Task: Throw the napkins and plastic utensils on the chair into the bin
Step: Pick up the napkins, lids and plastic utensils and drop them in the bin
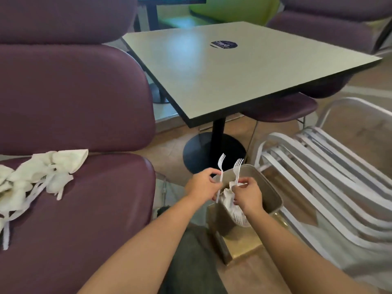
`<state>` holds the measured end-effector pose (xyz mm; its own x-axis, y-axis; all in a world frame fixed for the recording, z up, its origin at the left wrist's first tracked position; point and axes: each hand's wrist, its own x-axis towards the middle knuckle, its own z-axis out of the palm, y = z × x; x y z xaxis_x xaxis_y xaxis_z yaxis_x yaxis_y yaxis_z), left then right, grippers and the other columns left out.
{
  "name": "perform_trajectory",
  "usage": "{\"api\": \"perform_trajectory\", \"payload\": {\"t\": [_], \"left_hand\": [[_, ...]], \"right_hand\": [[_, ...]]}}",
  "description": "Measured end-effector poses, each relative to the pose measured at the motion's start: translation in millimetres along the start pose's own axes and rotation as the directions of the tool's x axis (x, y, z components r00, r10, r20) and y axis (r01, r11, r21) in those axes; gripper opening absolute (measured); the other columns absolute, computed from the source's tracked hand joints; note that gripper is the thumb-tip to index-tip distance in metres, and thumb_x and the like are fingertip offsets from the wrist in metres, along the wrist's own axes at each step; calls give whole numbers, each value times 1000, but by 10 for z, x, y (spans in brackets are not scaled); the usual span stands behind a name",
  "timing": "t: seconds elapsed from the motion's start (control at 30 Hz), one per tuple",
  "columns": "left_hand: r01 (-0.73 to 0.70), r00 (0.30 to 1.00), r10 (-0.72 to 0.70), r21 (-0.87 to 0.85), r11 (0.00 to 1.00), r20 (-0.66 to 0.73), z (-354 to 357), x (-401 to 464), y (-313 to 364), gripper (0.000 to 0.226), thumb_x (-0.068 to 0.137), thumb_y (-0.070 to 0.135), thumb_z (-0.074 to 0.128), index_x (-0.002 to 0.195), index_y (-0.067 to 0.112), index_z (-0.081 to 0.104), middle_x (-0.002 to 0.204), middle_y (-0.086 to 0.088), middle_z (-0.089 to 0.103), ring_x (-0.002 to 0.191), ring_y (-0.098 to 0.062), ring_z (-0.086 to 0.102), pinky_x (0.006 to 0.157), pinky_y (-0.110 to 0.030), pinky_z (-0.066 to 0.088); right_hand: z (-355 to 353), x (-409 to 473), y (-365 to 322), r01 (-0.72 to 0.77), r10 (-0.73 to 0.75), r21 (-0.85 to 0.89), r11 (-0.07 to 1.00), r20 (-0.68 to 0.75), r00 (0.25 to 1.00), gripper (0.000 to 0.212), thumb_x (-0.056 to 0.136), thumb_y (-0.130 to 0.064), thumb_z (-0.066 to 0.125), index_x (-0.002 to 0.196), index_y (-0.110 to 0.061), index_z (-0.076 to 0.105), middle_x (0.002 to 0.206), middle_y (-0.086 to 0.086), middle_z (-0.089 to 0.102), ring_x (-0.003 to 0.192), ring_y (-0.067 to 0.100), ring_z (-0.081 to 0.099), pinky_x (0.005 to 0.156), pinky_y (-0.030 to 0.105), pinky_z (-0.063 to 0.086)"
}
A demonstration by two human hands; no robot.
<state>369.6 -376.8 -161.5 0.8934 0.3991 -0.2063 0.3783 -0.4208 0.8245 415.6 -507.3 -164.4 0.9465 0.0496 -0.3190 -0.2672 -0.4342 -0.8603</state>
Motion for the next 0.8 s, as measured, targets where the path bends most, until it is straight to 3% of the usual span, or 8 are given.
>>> {"api": "perform_trajectory", "payload": {"t": [0.1,0.2,0.37,0.43,0.6,0.67,0.73,0.8], "left_hand": [[6,998,-7,24,1000,64,345,109,-5,26,83,24,69,107,33,65,74,5,70,54,-13,69,67,-36,60],[43,988,-47,31,999,144,616,240,-23,34,88,24,68,122,27,64,87,0,71,62,-18,71,61,-32,59],[74,976,-100,139,988,195,756,341,-108,51,90,50,59,135,27,56,121,1,68,109,-18,64,96,-39,51],[71,982,-93,130,989,166,668,318,-118,48,92,46,57,136,28,54,127,4,64,115,-18,60,98,-36,49],[47,999,-49,112,993,10,196,249,-178,32,94,40,56,123,29,63,114,8,68,106,-14,62,91,-29,49],[49,998,-42,126,991,-56,-50,198,-203,29,94,40,55,120,32,64,113,9,68,104,-14,62,90,-32,50],[50,993,-35,124,991,-117,-322,112,-236,27,94,40,55,119,34,64,113,10,69,104,-14,63,89,-33,51],[58,984,-33,139,989,-177,-598,20,-272,27,96,40,53,120,34,63,115,12,68,105,-13,63,86,-31,50]], "right_hand": [[-174,162,151,-55,53,-69,996,-26,998,21,82,-17,72,92,-22,54,84,1,63,85,29,66,81,50,56],[-283,329,302,-82,77,-208,975,-29,997,29,84,-11,66,112,-12,59,101,11,68,91,30,66,82,42,55],[-293,367,391,-57,95,-345,937,95,991,44,92,-22,60,134,-10,54,126,10,64,110,28,62,91,31,47],[-250,338,353,-32,78,-350,936,116,990,50,93,-21,58,141,-13,48,135,9,58,113,28,60,94,33,46],[-2,167,86,96,-30,-349,932,192,981,43,95,-20,55,138,-15,51,136,5,57,122,24,55,101,31,41],[146,76,-62,160,-87,-332,930,223,971,39,96,-21,54,135,-16,54,133,4,59,113,21,58,94,27,44],[330,-39,-210,213,-130,-318,924,263,956,37,97,-21,54,133,-18,56,127,2,62,92,14,60,77,18,46],[535,-144,-341,287,-187,-312,906,313,931,35,94,-19,57,128,-17,59,124,2,64,98,16,61,77,21,43]]}}
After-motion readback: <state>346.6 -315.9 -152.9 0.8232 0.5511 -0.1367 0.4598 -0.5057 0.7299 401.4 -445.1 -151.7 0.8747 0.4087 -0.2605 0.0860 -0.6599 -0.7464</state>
